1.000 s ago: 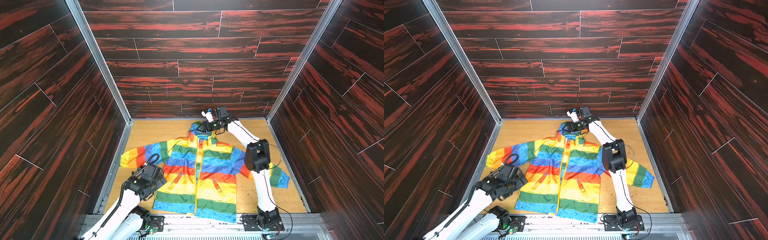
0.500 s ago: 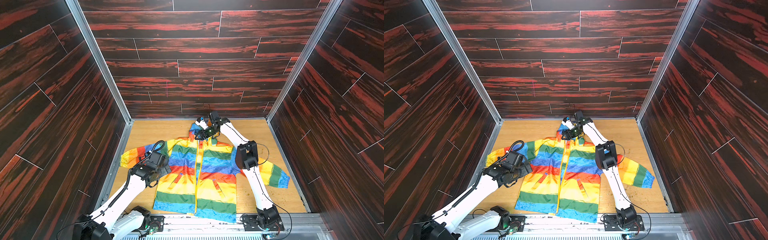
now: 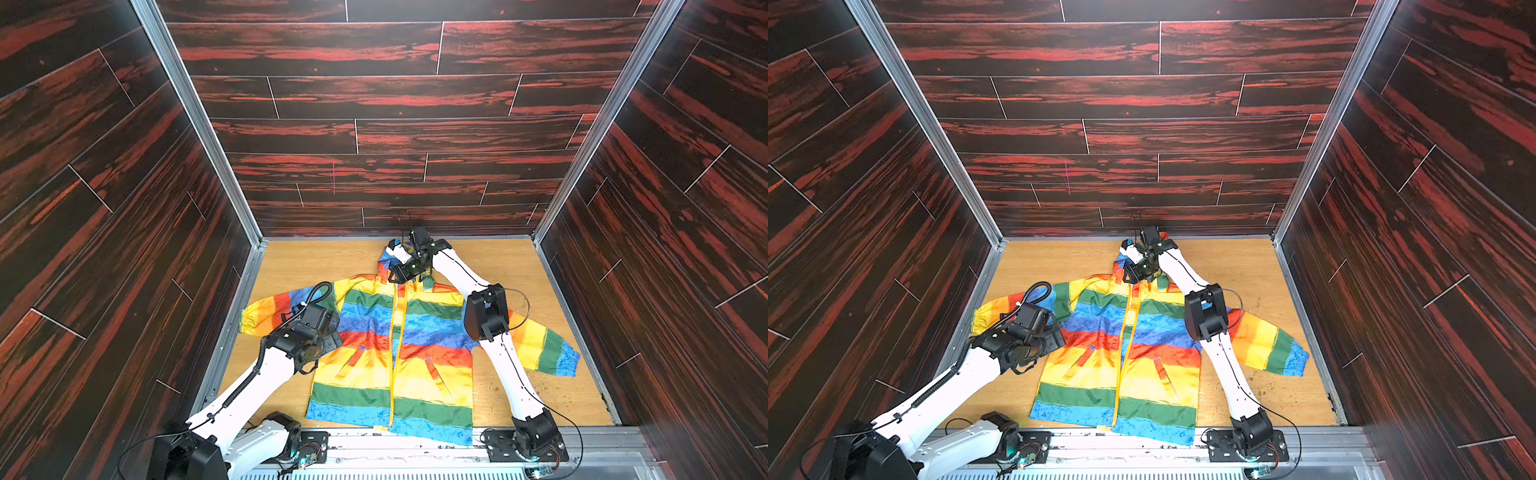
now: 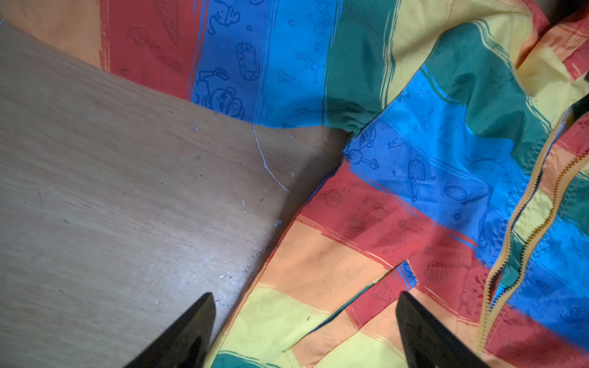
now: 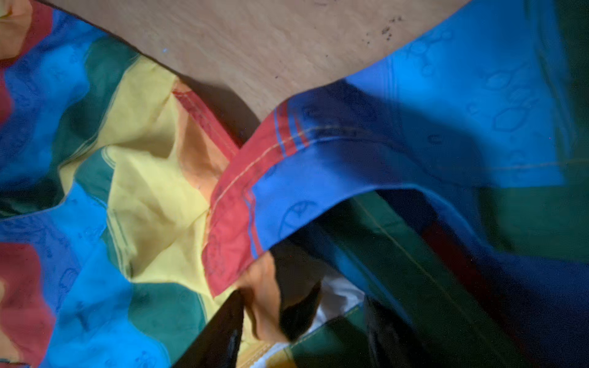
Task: Unzip the jacket
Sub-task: Smooth out the jacket at the center of the board.
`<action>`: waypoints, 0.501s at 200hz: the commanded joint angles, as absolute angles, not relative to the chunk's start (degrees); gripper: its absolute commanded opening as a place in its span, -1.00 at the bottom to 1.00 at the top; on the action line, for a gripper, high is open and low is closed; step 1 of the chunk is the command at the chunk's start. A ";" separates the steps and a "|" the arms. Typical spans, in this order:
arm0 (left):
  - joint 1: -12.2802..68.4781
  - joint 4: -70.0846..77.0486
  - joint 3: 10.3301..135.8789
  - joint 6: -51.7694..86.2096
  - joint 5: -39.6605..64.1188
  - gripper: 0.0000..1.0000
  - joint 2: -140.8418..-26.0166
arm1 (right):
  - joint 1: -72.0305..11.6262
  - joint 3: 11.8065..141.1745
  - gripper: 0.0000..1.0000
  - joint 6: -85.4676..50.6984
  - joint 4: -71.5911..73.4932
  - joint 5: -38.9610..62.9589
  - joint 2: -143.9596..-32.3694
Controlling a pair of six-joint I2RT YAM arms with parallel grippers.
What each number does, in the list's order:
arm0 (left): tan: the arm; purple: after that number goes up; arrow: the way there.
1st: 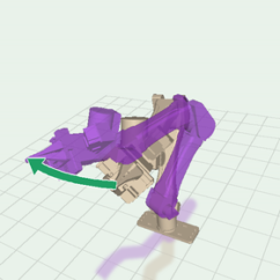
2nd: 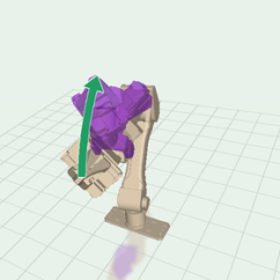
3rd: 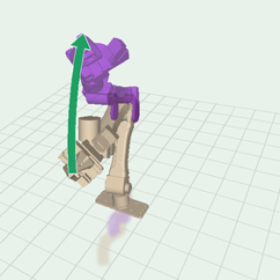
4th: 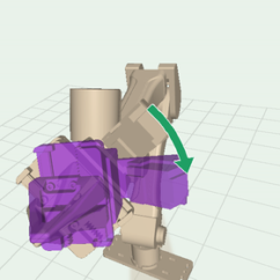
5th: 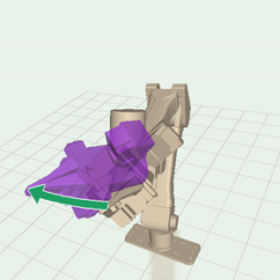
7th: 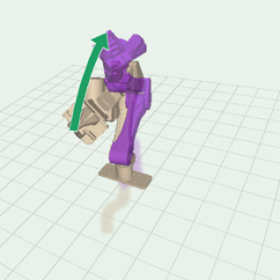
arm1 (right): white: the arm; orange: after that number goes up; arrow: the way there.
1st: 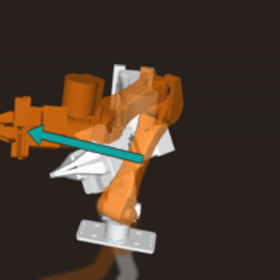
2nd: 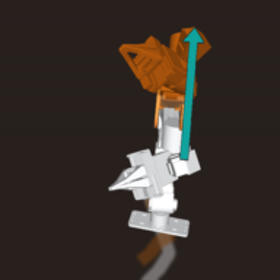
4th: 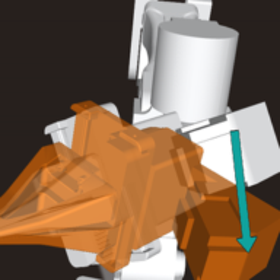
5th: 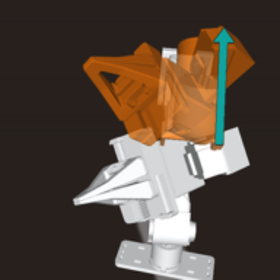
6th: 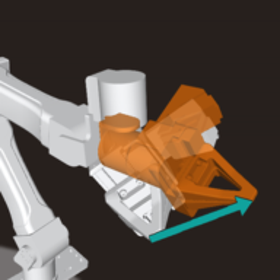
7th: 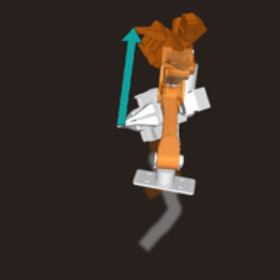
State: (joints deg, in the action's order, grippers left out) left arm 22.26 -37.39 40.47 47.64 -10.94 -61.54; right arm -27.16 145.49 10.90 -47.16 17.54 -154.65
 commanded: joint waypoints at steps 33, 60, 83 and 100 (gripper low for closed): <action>22.50 -37.21 39.81 47.54 -11.94 0.66 -61.61 | -28.93 147.12 -0.45 8.44 -44.76 12.88 -157.01; 22.50 -37.54 39.56 47.48 -12.57 0.59 -60.89 | -30.28 147.00 -0.76 8.59 -47.37 4.55 -154.53; 22.48 -37.27 39.03 47.64 -13.42 0.50 -59.78 | -31.31 147.25 -0.84 6.57 -51.49 -4.28 -152.12; 22.50 -37.27 38.68 47.72 -13.89 0.48 -59.39 | -31.90 147.98 -0.85 5.01 -55.48 -8.61 -151.20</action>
State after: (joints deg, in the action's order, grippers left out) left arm 22.26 -37.12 39.97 47.16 -11.94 -61.04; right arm -31.00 145.95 7.57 -48.12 1.13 -154.58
